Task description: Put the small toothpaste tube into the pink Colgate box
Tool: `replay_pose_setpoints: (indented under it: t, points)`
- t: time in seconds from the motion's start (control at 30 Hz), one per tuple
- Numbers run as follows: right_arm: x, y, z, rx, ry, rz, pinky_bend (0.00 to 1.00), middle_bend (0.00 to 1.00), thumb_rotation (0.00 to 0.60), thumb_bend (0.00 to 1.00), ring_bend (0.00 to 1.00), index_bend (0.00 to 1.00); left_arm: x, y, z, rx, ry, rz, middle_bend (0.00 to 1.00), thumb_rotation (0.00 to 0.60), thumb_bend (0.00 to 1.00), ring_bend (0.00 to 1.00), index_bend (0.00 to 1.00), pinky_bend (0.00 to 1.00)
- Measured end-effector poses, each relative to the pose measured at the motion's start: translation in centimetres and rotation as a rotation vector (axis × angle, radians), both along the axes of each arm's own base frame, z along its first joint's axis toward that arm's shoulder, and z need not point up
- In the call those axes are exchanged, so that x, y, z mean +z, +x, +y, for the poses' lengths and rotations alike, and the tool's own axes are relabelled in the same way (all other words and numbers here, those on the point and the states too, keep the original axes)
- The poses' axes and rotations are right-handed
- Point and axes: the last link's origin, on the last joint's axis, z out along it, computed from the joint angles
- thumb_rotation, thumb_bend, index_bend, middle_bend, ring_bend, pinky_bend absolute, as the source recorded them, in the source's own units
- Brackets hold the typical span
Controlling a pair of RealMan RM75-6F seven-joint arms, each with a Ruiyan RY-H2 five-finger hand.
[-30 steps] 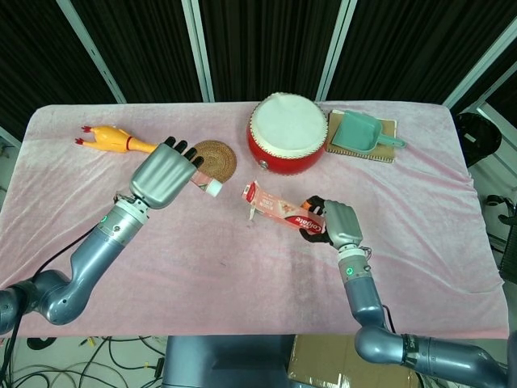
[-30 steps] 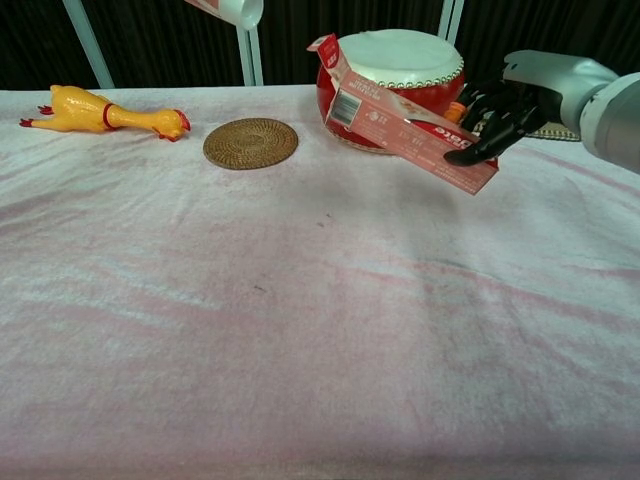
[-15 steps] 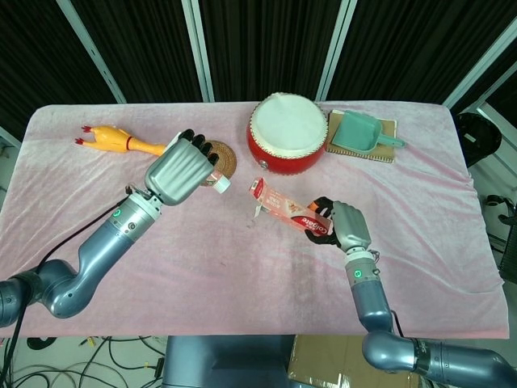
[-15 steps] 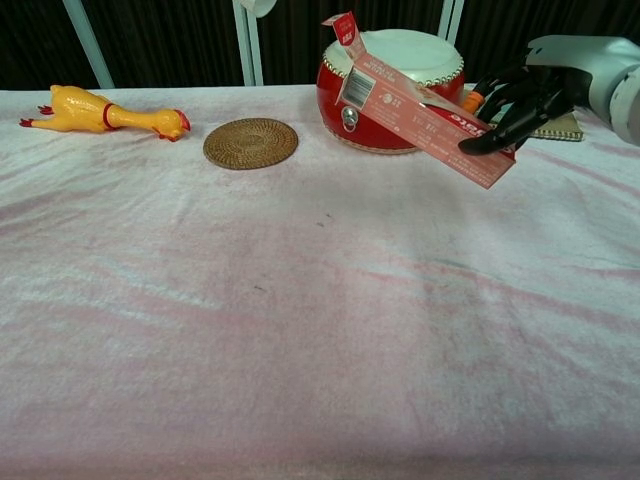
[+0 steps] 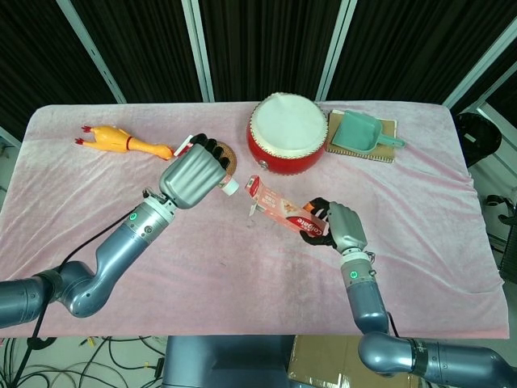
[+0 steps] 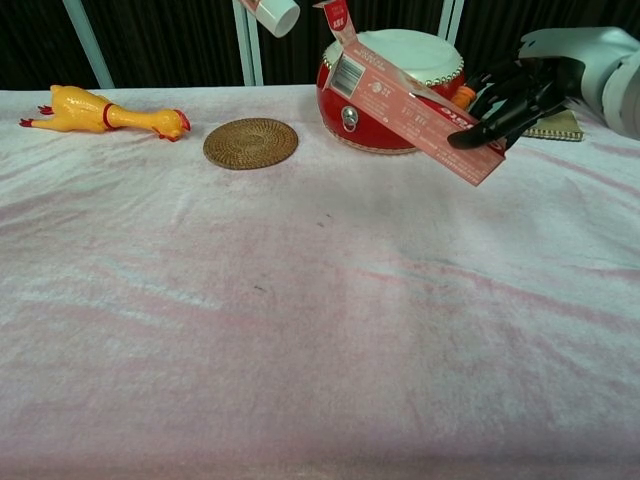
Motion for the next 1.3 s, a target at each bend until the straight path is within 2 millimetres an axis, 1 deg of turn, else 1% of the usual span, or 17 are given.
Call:
replay_pose_setpoints:
  t: [0.4, 0.6, 1.17, 1.3]
  points:
    - [0.3, 1.0, 0.3, 0.004, 0.011, -0.026, 0.38, 0.45, 0.600, 0.24, 0.40, 0.46, -1.2, 0.2, -0.1, 0.015, -0.001, 0.002, 0.45, 0.600, 0.42, 0.35, 0.51, 0.44]
    - [0.5, 1.2, 0.5, -0.004, 0.020, -0.046, 0.38, 0.45, 0.600, 0.24, 0.40, 0.46, -2.4, 1.0, -0.4, 0.008, 0.008, -0.017, 0.45, 0.600, 0.42, 0.35, 0.51, 0.44]
    - [0.5, 1.6, 0.8, -0.017, 0.045, -0.093, 0.38, 0.45, 0.600, 0.24, 0.40, 0.46, -4.1, 2.2, -0.8, -0.018, 0.027, -0.034, 0.45, 0.600, 0.42, 0.35, 0.51, 0.45]
    - [0.5, 1.7, 0.9, -0.033, 0.051, -0.128, 0.38, 0.45, 0.600, 0.24, 0.40, 0.46, -4.8, 2.8, -1.0, -0.038, 0.020, -0.041, 0.44, 0.600, 0.42, 0.35, 0.51, 0.45]
